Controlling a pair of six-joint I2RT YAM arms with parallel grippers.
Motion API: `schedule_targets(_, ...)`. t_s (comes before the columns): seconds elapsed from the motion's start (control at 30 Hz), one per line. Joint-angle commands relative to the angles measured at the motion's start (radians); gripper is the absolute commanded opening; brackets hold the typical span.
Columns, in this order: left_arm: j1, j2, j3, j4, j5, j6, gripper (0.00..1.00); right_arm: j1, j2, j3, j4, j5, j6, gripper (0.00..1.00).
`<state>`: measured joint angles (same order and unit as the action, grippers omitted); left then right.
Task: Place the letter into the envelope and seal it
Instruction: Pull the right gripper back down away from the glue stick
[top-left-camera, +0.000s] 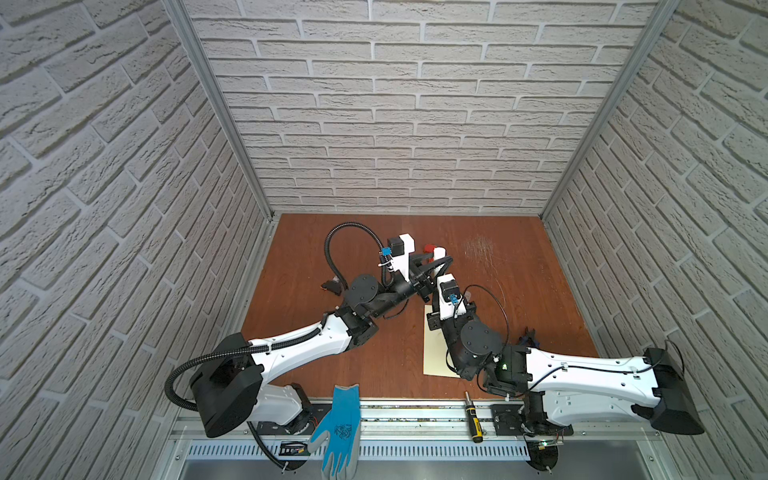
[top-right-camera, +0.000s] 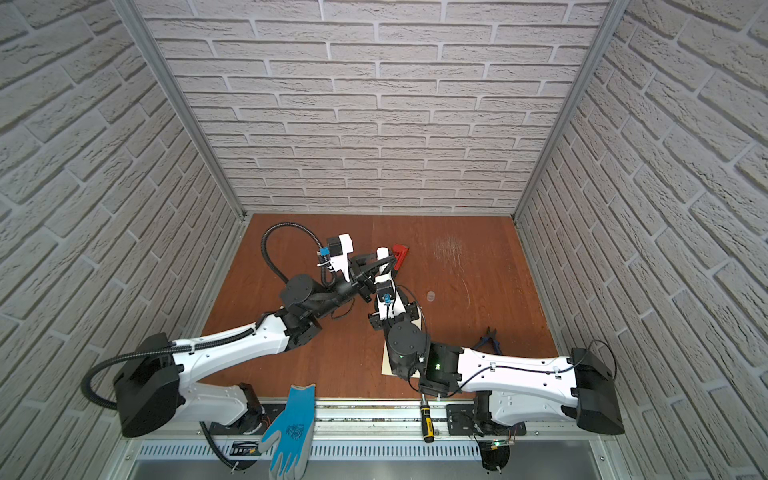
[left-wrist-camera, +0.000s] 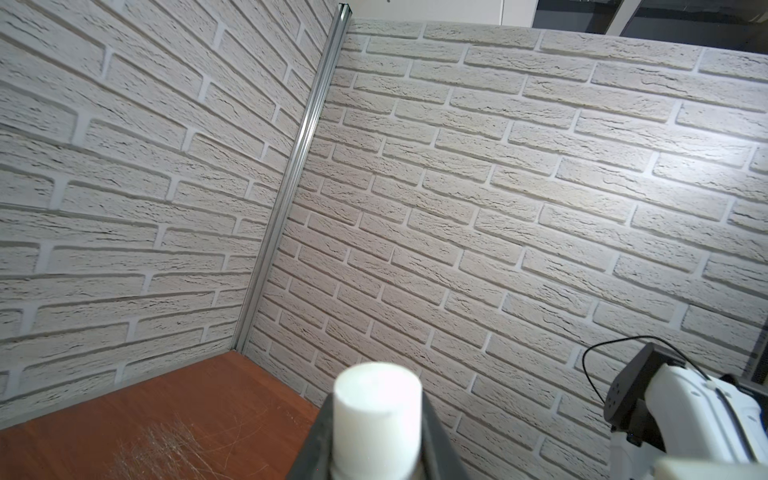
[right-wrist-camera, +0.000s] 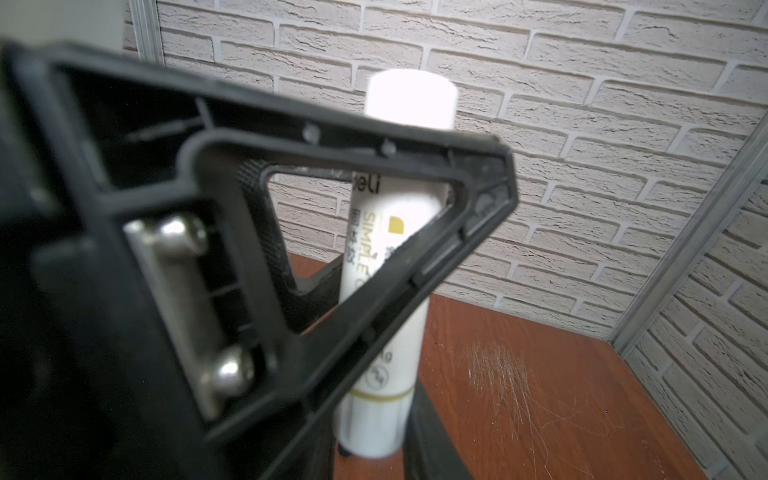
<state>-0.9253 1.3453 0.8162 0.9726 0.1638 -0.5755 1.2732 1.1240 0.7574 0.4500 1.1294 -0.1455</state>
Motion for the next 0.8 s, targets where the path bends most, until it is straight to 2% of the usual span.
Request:
schedule_targets(0.0,0.012,0.035,-0.035,-0.174,-0.038,0.063,0.00,0.078,-0.047,0.026,0.109,-0.175,-0.040,0.39)
schedule_targets(0.07,0.035,0.011,-0.041,-0.175,-0.018,0.060,0.00,0.077,-0.082,0.007,0.045,-0.184,-0.024,0.52)
schedule_targets(0.17,0.085,-0.027,-0.047,-0.169,0.046,0.032,0.00,0.067,-0.157,-0.033,-0.046,-0.210,0.011,0.58)
schedule_targets(0.27,0.143,-0.062,-0.060,-0.127,0.128,-0.023,0.00,0.035,-0.265,-0.083,-0.135,-0.283,0.068,0.59)
schedule_targets(0.4,0.239,-0.058,-0.057,-0.041,0.330,-0.127,0.00,-0.033,-0.427,-0.119,-0.250,-0.447,0.090,0.59)
schedule_targets(0.57,0.330,0.027,-0.100,0.287,0.469,-0.355,0.00,-0.177,-0.519,-0.095,-0.416,-0.702,0.169,0.60)
schedule_targets(0.63,0.341,0.079,-0.099,0.423,0.497,-0.445,0.00,-0.225,-0.526,-0.095,-0.439,-0.783,0.195,0.60)
schedule_targets(0.77,0.310,0.119,-0.059,0.429,0.546,-0.459,0.00,-0.286,-0.494,-0.102,-0.415,-0.920,0.236,0.62)
